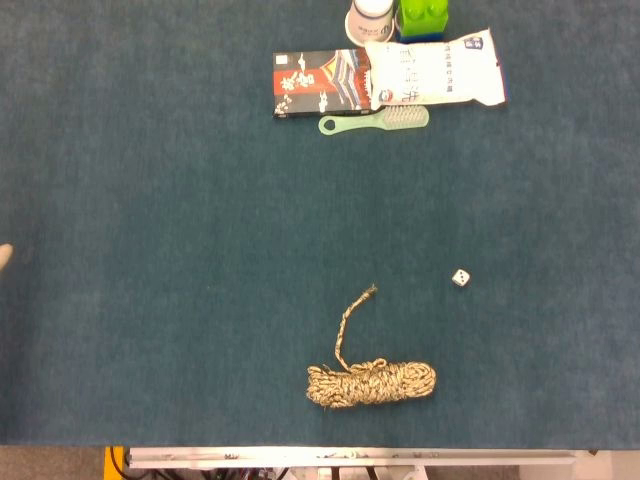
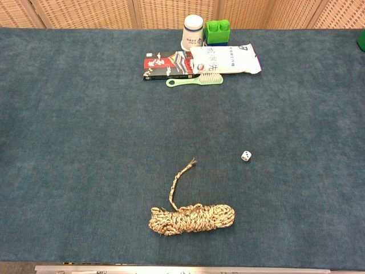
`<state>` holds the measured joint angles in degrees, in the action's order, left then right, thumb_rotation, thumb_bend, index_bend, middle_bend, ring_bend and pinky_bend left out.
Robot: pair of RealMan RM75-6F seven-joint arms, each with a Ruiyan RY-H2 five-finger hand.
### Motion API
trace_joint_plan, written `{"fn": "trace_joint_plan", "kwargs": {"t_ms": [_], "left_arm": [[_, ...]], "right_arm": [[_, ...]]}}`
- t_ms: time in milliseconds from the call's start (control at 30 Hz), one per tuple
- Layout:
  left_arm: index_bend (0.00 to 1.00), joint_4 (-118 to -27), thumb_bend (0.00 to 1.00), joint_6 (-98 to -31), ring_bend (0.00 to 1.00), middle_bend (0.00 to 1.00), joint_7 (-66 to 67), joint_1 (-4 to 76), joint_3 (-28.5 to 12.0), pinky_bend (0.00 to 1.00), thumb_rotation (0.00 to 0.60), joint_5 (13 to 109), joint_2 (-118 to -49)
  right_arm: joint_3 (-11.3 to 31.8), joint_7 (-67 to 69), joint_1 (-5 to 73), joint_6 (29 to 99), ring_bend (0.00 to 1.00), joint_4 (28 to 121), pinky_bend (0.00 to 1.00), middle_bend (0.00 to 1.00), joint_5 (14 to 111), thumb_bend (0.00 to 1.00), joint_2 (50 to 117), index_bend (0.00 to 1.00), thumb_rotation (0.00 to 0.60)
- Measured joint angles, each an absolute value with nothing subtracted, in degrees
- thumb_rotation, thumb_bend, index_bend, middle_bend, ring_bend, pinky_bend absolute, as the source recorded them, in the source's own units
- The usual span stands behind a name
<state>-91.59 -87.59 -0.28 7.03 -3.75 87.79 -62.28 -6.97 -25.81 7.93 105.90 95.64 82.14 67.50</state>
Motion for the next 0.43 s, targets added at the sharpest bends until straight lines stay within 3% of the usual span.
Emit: {"fn": "trace_joint_plan", "kwargs": {"t_ms": [233, 433], "left_arm": [[0.52, -90.01, 0.14, -88.00, 0.29, 0.35, -1.89, 6.85, -4.45, 0.47, 0.600, 86.86, -63.55], [0.52, -89.14, 0.14, -86.24, 0.29, 0.35, -1.14, 7.55, -4.39, 0.47, 0.600, 86.41, -64.19]], "right_arm": [[-1.93, -17.63, 2.82, 110.01, 0.40, 93.61, 0.40, 0.41, 80.78, 0.69, 66.75, 0.40, 0.600], [-0.23, -13.59, 1.81, 107.79, 0.40, 93.65, 0.40, 0.41, 80.25, 0.69, 65.07, 0.40, 0.600]]}}
